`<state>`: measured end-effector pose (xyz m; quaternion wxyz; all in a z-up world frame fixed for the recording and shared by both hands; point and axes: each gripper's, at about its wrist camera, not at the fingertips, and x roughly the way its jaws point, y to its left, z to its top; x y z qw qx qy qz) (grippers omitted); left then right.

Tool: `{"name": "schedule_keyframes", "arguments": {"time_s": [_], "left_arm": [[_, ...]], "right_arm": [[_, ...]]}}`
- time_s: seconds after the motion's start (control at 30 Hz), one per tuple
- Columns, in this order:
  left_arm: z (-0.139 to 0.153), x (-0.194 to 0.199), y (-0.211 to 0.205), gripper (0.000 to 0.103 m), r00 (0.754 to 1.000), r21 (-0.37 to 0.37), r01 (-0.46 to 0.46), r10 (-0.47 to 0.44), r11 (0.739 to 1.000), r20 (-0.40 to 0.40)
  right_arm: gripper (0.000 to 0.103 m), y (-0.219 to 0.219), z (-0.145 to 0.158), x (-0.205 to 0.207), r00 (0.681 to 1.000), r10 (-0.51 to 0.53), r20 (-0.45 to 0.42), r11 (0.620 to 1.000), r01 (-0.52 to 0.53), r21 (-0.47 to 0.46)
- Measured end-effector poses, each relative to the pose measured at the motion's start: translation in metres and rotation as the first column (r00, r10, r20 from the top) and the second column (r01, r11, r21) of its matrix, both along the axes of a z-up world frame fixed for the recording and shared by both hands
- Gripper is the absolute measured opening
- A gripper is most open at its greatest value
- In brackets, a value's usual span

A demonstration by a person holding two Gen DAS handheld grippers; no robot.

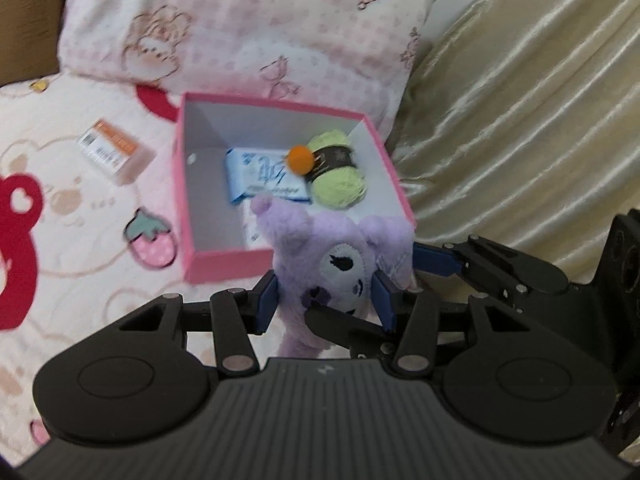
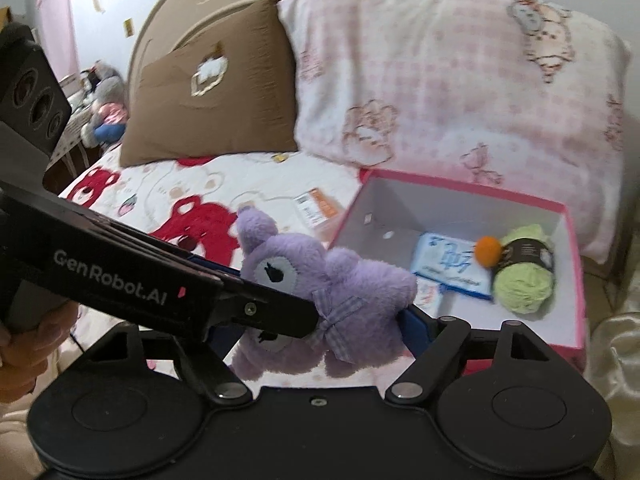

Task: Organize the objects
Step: 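Lower the purple plush toy into the pink box beside the tissue pack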

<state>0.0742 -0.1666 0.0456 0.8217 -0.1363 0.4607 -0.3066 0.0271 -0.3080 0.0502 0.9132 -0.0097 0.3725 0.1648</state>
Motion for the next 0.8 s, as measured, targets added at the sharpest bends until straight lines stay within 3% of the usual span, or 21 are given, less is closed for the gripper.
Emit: {"name": "schedule_keyframes", "arguments": {"time_s": [0.27, 0.4, 0.57, 0.8], "left_arm": [[0.005, 0.045, -0.042, 0.048, 0.999, -0.043, 0.006, -0.005, 0.999, 0.032], [-0.005, 0.069, -0.06, 0.048, 1.0, -0.019, 0.001, -0.001, 1.0, 0.011], [-0.03, 0.097, -0.075, 0.048, 0.999, -0.006, -0.006, 0.005, 1.0, -0.051], [-0.078, 0.124, -0.087, 0.048, 0.99, -0.063, -0.058, 0.049, 0.996, -0.134]], "right_arm": [[0.083, -0.044, 0.013, 0.029, 0.994, -0.08, 0.071, 0.997, 0.08, 0.003], [0.083, -0.063, 0.009, 0.052, 0.995, -0.082, 0.061, 0.997, 0.081, 0.008], [0.082, -0.08, -0.013, 0.082, 0.997, -0.083, 0.001, 0.996, 0.083, 0.028], [0.082, -0.097, -0.05, 0.11, 0.99, -0.121, -0.07, 0.992, 0.122, 0.018]]}}
